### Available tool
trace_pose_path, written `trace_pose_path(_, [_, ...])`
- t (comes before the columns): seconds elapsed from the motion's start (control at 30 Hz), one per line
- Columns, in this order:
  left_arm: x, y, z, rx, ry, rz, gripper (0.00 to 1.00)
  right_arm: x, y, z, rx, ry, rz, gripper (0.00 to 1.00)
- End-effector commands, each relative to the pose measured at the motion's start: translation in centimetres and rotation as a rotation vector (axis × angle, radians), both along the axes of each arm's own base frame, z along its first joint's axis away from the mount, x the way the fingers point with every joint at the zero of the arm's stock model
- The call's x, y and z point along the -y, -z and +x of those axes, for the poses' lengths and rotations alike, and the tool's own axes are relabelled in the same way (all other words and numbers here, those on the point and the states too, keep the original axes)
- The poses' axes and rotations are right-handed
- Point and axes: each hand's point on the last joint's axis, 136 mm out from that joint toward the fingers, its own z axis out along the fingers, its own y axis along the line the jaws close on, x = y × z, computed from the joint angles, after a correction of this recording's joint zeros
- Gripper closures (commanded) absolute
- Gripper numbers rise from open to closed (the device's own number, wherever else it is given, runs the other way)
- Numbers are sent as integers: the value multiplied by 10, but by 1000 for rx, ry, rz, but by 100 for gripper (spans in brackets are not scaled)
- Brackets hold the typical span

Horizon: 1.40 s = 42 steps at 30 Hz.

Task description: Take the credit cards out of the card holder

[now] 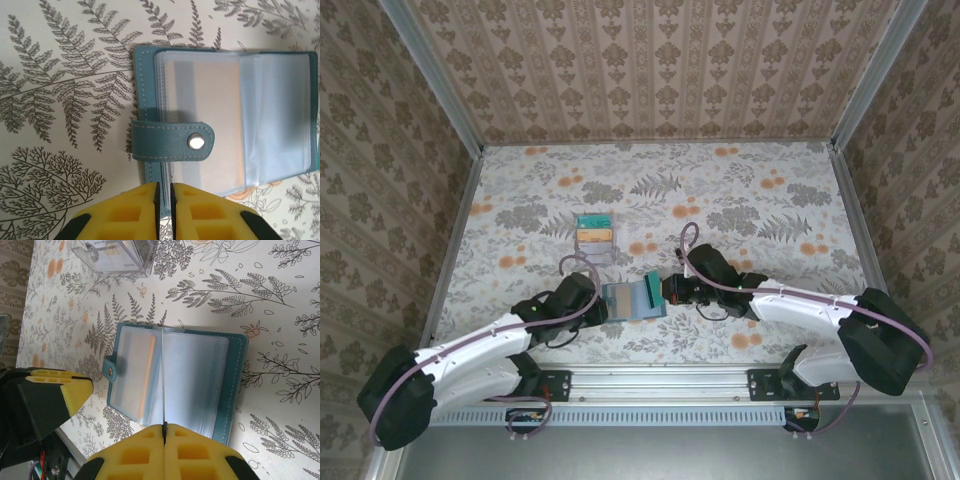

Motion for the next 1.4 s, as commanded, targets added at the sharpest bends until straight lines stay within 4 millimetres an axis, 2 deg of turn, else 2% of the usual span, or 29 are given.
trace_pose_path(0.0, [0, -12, 5, 22, 0, 2, 68, -11, -6, 1, 23, -47, 36, 100])
trace_pose_path(0.07, [0, -16, 6, 29, 1, 0, 38, -17, -10, 2, 44, -73, 40, 100])
trace_pose_path(0.1, [-1, -18, 6, 30, -1, 3, 30, -21, -13, 2, 58, -89, 41, 100])
trace_pose_path(0.17, [-5, -25, 7, 38, -7, 17, 0, -28, -22, 4, 104, -132, 36, 100])
trace_pose_path(0.27, [-14, -41, 8, 67, -14, 42, 0, -37, -37, 9, 178, -196, -2, 100])
trace_pose_path(0.3, [-17, -48, 9, 82, -20, 48, 0, -40, -36, 12, 200, -230, -36, 100])
trace_pose_path(0.43, [-41, -72, 8, 131, -76, 78, 0, -55, -52, 25, 311, -364, -124, 100])
trace_pose_path(0.67, [-82, -101, -2, 188, -206, 62, 0, -80, -73, 62, 469, -525, -292, 100])
trace_pose_path(0.97, [-105, -109, -18, 215, -266, 21, 0, -114, -106, 100, 747, -712, -373, 100])
trace_pose_path(1.17, [-113, -110, -25, 205, -287, 19, 0, -135, -107, 119, 835, -869, -452, 100])
trace_pose_path(1.37, [-122, -115, -30, 219, -309, 11, 0, -142, -100, 147, 870, -917, -554, 100])
